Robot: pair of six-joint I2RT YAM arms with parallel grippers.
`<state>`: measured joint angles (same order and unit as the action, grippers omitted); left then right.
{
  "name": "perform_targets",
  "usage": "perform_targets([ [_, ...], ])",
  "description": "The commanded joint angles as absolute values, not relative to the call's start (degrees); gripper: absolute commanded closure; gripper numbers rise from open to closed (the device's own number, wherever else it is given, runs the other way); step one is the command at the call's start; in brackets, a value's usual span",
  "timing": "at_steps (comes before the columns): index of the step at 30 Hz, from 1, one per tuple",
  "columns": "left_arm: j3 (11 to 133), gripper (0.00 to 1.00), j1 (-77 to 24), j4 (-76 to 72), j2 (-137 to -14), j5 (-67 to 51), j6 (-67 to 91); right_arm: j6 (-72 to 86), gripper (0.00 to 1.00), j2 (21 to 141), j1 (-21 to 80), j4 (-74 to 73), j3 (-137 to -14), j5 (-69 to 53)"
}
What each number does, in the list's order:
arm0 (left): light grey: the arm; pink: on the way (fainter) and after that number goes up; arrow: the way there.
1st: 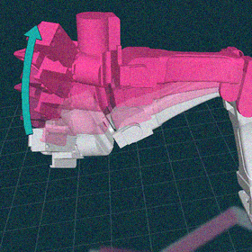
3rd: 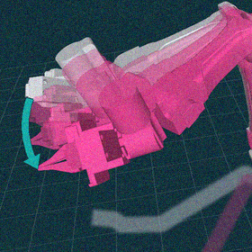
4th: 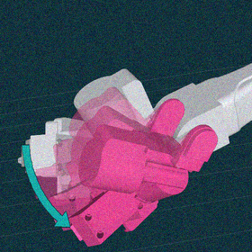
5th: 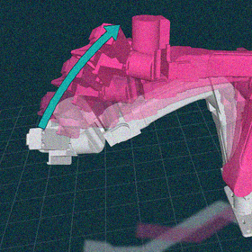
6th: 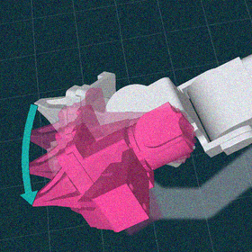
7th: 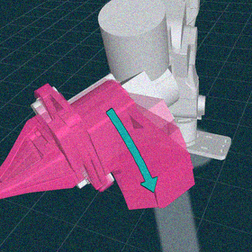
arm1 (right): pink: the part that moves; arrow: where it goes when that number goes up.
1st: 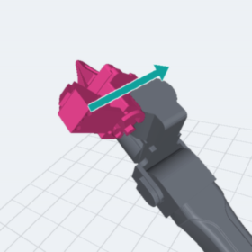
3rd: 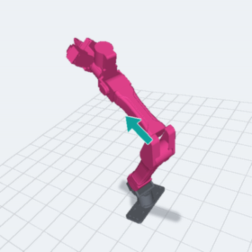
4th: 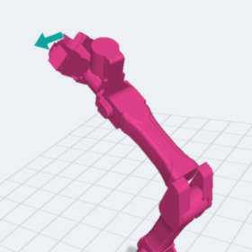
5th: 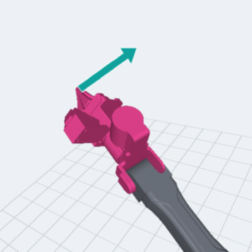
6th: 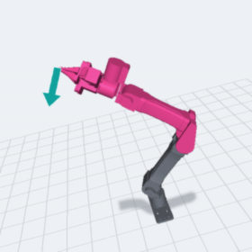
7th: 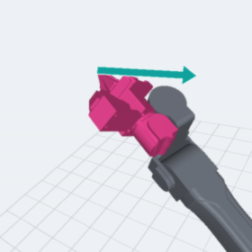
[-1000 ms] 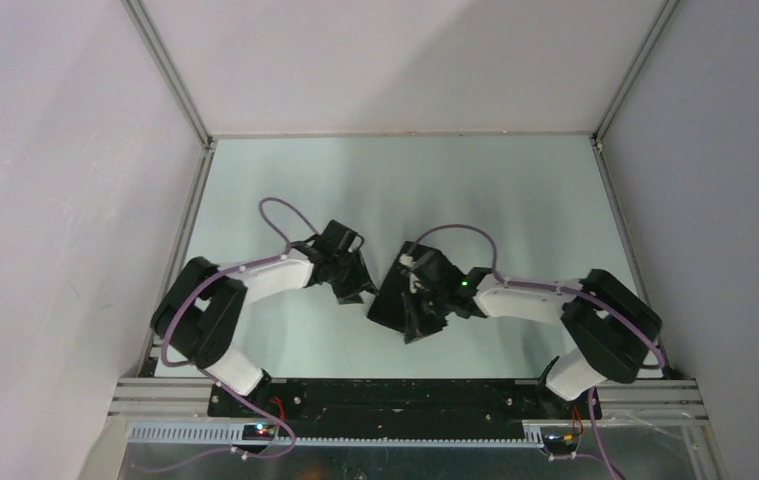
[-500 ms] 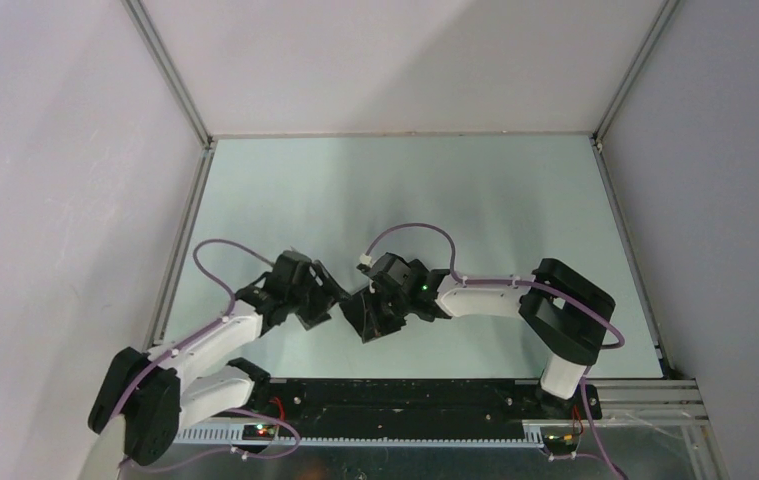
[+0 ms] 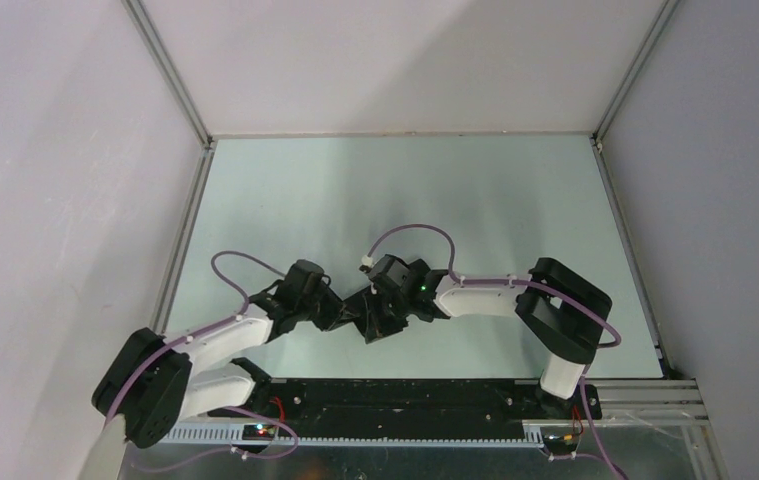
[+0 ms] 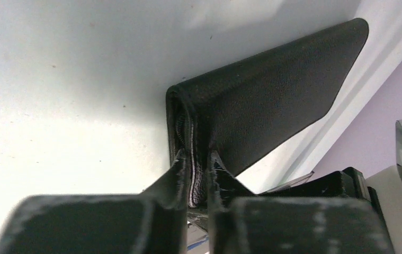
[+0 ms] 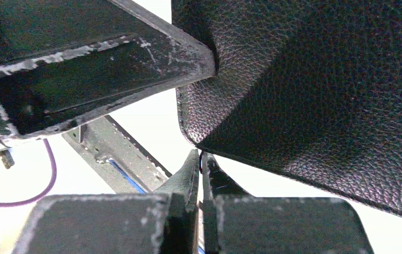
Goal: Sort the hair-cutting tools
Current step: Zip the hairdressing tool bag at the center of the board.
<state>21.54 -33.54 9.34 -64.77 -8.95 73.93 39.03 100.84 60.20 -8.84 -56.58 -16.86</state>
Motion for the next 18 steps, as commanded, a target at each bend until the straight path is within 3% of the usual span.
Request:
perform_targets([
  [1,20.9,0.95,-34.1,8.6,-66.2,-7.9,75.0,37.4,1.00,98.9,60.2,-12.9,-58.1,-13.8],
  [8,22.0,1.00,-32.8,10.9,-67.9,-6.8,71.6,33.8,1.00,91.2,56.5,-20.6,-52.7,-8.3],
  [18,23.6,1.00,-27.7,15.1,-67.9,-8.0,63.5,28.9,1.00,79.0,33.3,-22.7,-40.4,-10.0],
])
